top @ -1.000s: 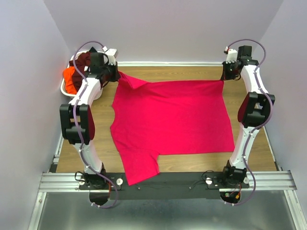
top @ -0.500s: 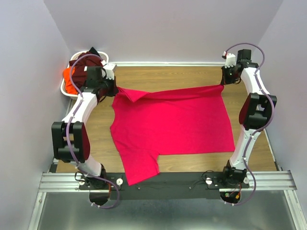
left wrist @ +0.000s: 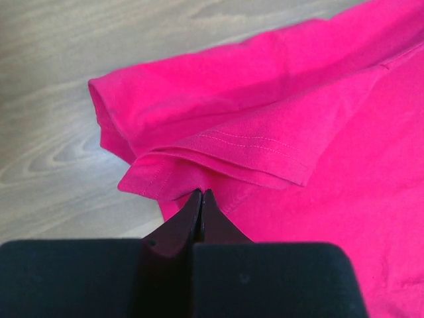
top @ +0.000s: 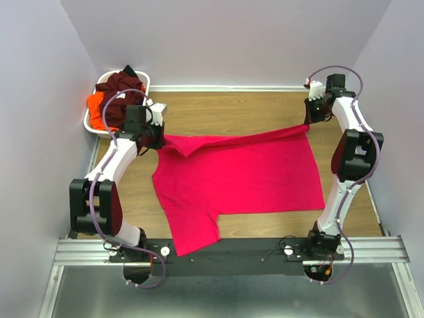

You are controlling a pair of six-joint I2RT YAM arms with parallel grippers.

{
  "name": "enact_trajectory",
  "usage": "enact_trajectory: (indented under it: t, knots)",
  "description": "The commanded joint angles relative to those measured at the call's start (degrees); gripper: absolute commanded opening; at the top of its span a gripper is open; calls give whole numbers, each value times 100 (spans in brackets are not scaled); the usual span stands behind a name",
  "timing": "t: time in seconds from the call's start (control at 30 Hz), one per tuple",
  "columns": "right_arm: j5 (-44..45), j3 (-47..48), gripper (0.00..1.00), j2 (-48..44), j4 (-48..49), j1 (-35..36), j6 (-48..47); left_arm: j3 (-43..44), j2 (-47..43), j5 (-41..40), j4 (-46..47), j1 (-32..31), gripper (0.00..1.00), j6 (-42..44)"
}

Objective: Fold and stack the t-shirts
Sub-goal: Fold the tshirt

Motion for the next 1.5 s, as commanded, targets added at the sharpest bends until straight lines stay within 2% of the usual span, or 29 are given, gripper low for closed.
enact_trajectory:
  t: [0.0,0.43,1.17,1.3,1.33,1.4,1.43,1.47]
  knots:
    - [38,-239,1,-374,-70,-69,-275,-142,-16,-299,-267,-67,0,176]
    - [108,-890,1,-444,-70,-78,-601,-221,512,-414,-426,-85,0,360]
    - [275,-1153,1,-541,-70,-78,-926,-212,406,-326,-848,-409,0,1036]
    - [319,-1215,19,-558,-79,-78,-1013,-169,494,-89,-1067,-454,0,1318]
    - [345,-1241,31,-628,-79,-78,-1040,-142,494,16,-1172,-462,4,1510]
    - [372,-1303,40,-708,-79,-87,-1101,-116,381,140,-1260,-462,14,1686]
    - [372,-1303,48,-751,-79,-96,-1110,-81,345,201,-1304,-462,20,1740]
    - [363,-1312,51,-830,-88,-104,-1128,-46,310,280,-1348,-462,27,1801]
